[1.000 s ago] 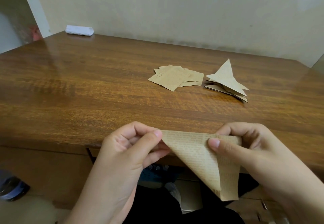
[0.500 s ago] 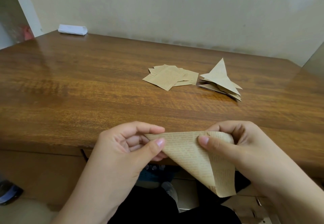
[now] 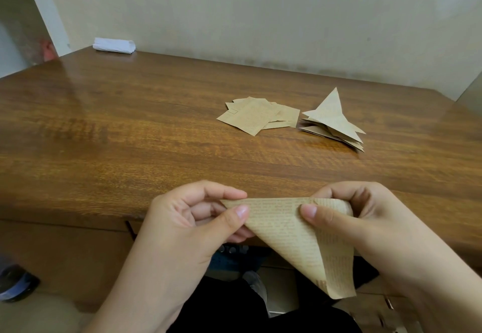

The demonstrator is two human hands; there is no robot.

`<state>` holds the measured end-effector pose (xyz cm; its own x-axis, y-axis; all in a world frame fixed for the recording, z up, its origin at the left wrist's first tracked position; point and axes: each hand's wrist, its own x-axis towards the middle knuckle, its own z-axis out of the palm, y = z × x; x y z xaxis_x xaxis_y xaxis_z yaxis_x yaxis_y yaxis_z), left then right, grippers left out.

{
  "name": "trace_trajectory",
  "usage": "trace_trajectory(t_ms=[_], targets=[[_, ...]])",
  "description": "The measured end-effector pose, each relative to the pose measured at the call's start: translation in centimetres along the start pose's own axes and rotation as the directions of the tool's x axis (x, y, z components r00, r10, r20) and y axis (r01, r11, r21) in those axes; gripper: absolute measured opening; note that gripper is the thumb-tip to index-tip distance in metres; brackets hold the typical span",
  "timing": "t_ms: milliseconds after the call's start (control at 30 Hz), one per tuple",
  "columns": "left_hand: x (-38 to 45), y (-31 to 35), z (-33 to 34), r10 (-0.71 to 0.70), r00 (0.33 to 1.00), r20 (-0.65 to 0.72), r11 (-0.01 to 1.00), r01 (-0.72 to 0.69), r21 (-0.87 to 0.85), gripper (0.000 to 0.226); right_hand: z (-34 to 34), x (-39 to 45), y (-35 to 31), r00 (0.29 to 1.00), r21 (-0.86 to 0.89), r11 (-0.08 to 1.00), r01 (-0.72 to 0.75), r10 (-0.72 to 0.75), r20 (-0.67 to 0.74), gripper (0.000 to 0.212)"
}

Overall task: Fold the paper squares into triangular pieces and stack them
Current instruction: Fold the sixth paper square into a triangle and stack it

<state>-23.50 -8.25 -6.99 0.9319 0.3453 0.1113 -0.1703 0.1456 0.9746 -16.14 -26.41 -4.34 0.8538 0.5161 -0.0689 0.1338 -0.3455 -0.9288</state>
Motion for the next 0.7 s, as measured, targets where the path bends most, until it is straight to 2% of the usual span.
trace_trajectory(t_ms=[367, 500, 633, 700], targets=[[-0.16, -0.05, 0.13, 0.003, 1.000, -0.025, 1.000, -0.003, -0.004, 0.019, -0.12, -0.16, -0.25, 1.000, -0.020, 1.000, 0.005, -0.005, -0.016, 0.030], [-0.34, 0.15, 0.13, -0.021, 0.999, -0.024, 1.000, 0.020, -0.022, 0.030, -0.16, -0.16, -0.11, 1.000, -0.003, 1.000, -0.002, 0.002, -0.005, 0.030], [-0.40, 0.35, -0.08, -0.035, 0.999, -0.013, 0.998, 0.034, -0.044, 0.026, -0.29, -0.11, -0.06, 1.000, 0.004, 1.000, 0.012, -0.012, 0.003, 0.028], [-0.33, 0.42, -0.27, -0.021, 0.999, -0.033, 0.998, 0.020, -0.055, 0.031, -0.32, -0.13, -0.05, 1.000, 0.010, 1.000, 0.021, -0.021, 0.007, 0.028]])
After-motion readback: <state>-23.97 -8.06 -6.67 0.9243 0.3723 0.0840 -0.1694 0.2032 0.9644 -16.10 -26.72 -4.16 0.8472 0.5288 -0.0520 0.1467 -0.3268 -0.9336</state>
